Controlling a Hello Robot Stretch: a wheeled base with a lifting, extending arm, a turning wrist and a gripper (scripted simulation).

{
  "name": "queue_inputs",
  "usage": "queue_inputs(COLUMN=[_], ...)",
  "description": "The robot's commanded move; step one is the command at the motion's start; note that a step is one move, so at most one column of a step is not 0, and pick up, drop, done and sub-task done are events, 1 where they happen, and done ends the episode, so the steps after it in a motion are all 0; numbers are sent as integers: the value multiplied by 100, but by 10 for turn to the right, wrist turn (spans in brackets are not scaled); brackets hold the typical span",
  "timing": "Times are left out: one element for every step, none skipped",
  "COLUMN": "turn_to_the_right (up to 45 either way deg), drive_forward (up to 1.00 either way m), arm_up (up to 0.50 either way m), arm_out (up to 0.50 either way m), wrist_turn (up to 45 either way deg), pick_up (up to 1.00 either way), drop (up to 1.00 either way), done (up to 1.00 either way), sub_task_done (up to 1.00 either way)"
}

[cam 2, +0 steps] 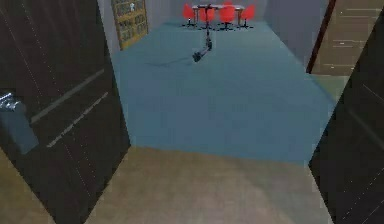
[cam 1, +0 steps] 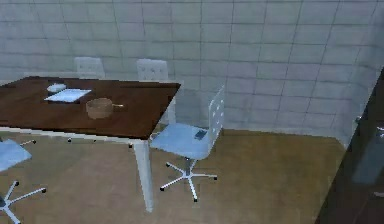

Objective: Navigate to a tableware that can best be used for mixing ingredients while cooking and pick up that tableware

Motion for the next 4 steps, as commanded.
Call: queue_inputs(turn_to_the_right=[0,-450,-450,-330], drive_forward=[45,0,0,0], arm_up=[0,0,0,0], arm_out=[0,0,0,0], wrist_turn=[0,0,0,0], pick_up=[0,0,0,0], drop=[0,0,0,0], done=[0,0,0,0], sub_task_done=[0,0,0,0])
